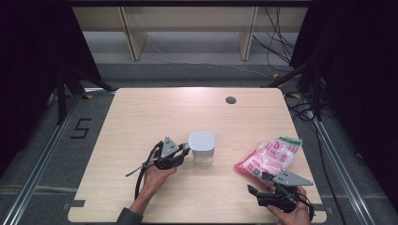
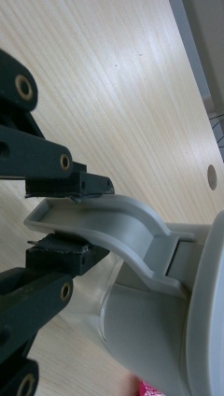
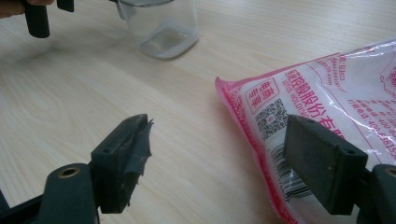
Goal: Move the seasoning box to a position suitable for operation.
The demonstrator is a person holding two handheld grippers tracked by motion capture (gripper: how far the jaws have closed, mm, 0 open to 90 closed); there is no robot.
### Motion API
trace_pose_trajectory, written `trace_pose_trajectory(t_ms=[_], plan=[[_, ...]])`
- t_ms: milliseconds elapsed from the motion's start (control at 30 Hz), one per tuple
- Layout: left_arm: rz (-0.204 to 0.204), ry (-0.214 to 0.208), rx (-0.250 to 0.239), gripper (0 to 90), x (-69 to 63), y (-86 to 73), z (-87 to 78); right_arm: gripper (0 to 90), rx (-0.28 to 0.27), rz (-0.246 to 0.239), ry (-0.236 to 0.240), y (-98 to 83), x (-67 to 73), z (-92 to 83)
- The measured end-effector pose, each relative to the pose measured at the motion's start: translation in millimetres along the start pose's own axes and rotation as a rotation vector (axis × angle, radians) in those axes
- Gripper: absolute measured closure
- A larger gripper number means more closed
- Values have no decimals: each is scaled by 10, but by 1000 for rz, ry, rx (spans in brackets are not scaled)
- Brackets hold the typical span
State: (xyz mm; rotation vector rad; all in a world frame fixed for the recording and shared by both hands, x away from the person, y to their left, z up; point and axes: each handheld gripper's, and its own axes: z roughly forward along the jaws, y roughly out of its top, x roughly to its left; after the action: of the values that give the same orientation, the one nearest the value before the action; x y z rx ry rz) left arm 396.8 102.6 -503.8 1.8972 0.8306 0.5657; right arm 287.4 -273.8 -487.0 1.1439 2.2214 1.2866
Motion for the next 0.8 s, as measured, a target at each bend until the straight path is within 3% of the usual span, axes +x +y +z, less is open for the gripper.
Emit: trace_pose_trajectory(t_ms=[233,367,533,633,700,733,800], plan=[[3,-6,-3,706,5,-4,9,238,0,-1,1,0,2,2],[-23,-22,-11,694,35,-18,24,238,1,-5,-9,0,2,4],[-37,-23,-11,595,45,-8,-15,238,-9,-7,-5,-1,1,6],[-37,-60,18,498,54,14,-66,239,-9,-7,-9,0,0,10],[-41,-60,18,446,54,21,-85,238,-10,-12,-7,-1,-2,9],[-42,-46,21,420,59,30,-110,238,-3,25,1,-3,33,-5],[3,-35,7,398,75,62,-167,238,-3,19,3,-3,29,-3]])
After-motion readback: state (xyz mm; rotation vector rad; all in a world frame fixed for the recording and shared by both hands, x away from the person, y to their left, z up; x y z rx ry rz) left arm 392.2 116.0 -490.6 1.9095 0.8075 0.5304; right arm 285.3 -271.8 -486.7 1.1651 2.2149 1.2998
